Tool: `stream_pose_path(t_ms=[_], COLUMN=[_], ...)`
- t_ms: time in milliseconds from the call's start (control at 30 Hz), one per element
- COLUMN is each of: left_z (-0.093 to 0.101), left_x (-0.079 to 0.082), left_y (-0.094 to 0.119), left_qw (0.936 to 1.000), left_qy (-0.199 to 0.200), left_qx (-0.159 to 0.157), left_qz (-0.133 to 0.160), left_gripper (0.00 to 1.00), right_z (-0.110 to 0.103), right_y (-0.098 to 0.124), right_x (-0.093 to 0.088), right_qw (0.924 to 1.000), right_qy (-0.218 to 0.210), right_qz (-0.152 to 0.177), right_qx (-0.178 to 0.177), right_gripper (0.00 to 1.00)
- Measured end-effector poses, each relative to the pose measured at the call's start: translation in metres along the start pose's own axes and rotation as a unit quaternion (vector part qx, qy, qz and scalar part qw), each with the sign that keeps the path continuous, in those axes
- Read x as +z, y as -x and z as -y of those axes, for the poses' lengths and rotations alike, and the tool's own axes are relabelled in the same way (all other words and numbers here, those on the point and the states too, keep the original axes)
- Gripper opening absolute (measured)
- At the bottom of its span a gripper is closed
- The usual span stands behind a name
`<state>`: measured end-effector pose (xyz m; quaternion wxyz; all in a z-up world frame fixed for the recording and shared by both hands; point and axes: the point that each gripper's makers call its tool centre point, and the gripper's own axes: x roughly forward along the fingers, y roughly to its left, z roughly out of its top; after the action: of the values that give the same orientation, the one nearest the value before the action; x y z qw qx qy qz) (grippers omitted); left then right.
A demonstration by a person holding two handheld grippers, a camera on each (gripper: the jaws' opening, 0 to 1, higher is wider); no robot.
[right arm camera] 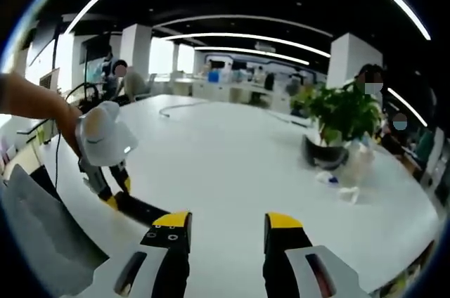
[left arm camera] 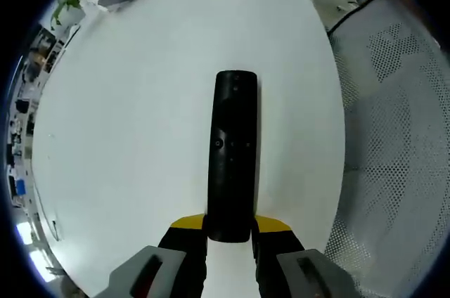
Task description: Press the specified remote control buttons in sequence, fully releasing each button before pressing the next.
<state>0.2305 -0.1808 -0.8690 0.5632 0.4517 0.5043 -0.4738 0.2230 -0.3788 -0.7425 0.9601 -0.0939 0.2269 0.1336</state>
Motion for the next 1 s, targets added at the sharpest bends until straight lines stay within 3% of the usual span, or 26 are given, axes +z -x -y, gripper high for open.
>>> stream_pose_path(t_ms=[233, 433, 767, 1000], left_z=[0.017, 0.029, 0.045, 0.052], left_x=[-0.006, -0.009, -0.014, -0.015], left_y=[0.001, 0.003, 0.004, 0.004], left_qw=[0.9999, 0.9996, 0.999, 0.9985], left_qy=[-0.003, -0.004, -0.008, 0.001], left_qx=[-0.001, -0.004, -0.004, -0.003], left_qz=[0.013, 0.027, 0.044, 0.055], left_gripper=[0.23, 0.24, 0.24, 0.24], right_z=[0.012, 0.005, -0.001, 0.004], right_y=[0.005, 0.004, 0.0, -0.004], right_x=[0.005, 0.005, -0.003, -0.01], right_qw=[0.9992, 0.9997, 0.9998, 0.9973], right_qy=[-0.028, -0.021, -0.01, -0.057], right_qz=[0.019, 0.013, -0.017, -0.046], right_qx=[-0.019, -0.008, 0.004, 0.007], right_gripper=[0.35, 0.29, 0.13, 0.02])
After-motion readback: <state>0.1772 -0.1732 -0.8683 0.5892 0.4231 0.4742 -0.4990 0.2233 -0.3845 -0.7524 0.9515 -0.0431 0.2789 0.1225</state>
